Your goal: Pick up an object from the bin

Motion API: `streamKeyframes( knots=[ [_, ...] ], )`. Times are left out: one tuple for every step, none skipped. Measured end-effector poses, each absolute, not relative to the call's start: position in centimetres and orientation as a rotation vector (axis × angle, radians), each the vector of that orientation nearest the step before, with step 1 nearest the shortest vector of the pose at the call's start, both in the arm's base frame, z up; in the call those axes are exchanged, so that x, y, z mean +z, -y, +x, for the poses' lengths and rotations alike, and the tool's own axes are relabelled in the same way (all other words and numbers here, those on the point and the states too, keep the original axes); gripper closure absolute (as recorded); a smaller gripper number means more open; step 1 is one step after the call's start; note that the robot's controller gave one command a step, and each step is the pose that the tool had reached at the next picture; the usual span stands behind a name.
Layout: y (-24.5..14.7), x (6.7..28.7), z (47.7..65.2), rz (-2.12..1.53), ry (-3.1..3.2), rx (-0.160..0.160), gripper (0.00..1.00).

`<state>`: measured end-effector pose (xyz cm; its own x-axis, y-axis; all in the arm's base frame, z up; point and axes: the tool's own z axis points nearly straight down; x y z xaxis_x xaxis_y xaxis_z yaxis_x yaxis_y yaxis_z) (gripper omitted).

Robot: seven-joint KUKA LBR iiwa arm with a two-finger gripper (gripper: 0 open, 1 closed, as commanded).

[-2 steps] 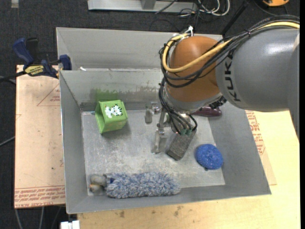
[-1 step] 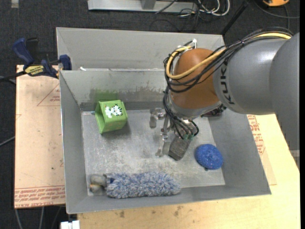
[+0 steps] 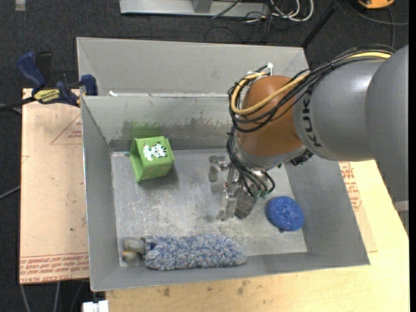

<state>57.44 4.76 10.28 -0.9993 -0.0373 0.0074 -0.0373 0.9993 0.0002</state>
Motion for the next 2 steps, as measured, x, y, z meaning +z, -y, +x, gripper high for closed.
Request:
streamKeyframes(
  knots=[
    [-1.3, 12.2, 57.1, -0.144, 3.139, -0.003, 0.0],
    [1.3, 10.9, 60.1, -0.273, 3.134, -0.001, 0.0]
  ],
)
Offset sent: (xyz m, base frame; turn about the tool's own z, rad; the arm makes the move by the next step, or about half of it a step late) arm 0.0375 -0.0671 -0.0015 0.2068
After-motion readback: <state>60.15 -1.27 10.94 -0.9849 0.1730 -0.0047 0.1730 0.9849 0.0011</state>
